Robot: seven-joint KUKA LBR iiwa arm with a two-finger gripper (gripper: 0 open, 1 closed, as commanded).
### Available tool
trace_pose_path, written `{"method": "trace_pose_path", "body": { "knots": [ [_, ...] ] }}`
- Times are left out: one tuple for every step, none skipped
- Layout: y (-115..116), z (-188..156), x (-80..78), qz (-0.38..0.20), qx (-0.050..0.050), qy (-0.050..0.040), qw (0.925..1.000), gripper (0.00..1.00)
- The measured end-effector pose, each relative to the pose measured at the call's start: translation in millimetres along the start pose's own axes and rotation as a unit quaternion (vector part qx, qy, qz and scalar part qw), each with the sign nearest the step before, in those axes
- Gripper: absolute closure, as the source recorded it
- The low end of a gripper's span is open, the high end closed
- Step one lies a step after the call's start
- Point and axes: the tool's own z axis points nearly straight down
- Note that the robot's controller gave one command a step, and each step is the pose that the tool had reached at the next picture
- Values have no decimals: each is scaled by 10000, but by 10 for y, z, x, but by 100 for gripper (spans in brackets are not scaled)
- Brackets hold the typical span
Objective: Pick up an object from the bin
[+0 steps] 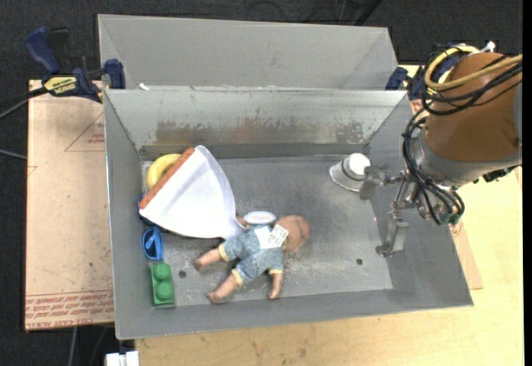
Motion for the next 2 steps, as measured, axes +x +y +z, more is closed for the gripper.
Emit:
{"method": "trace_pose_path", "body": {
  "knots": [
    [4,-45,-15,-13,6,-39,10000,0],
    [205,218,-64,-246,19,-66,9997,0]
  ]
}}
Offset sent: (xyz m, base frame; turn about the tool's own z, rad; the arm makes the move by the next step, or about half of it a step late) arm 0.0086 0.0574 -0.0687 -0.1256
